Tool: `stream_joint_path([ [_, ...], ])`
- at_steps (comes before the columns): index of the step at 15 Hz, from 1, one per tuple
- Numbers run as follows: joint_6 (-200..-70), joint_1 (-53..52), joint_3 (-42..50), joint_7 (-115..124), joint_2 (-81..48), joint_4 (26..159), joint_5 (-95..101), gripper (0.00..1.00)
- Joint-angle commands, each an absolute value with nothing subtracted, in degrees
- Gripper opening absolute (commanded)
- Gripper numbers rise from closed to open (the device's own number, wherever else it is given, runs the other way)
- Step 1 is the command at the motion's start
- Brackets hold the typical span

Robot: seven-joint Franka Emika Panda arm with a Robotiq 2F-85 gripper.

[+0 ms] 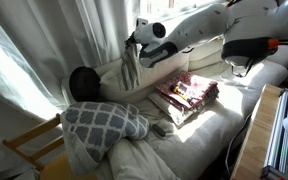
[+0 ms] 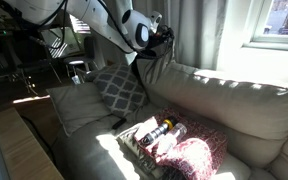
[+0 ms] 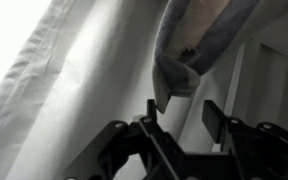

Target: Put the towel on the backrest of the chair

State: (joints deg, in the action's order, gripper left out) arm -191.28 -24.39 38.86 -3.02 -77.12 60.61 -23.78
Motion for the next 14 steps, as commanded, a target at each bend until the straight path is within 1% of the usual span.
stream_joint_path([
  [1, -187.7, -26.4, 44.4, -0.3, -80.6, 58.0, -26.8, 0.83],
  [3, -182.4, -29.5, 50.6, 1.4, -80.6, 60.7, -28.3, 0.99],
  [4, -179.3, -29.7, 51.4, 1.3, -80.1, 61.0, -27.3, 1.00],
  [6, -173.2, -28.6, 49.2, -1.1, -78.0, 60.3, -24.8, 1.00],
  [7, -170.8, -28.0, 47.7, -2.7, -77.0, 60.0, -24.2, 1.00],
  [8, -169.5, -25.9, 43.1, 1.1, -73.9, 61.0, -14.6, 1.00],
  [10, -166.0, -24.2, 38.6, -0.2, -71.4, 61.3, -9.2, 1.00],
  [14, -160.6, -17.9, 25.5, -5.4, -63.8, 64.2, 0.0, 1.00],
])
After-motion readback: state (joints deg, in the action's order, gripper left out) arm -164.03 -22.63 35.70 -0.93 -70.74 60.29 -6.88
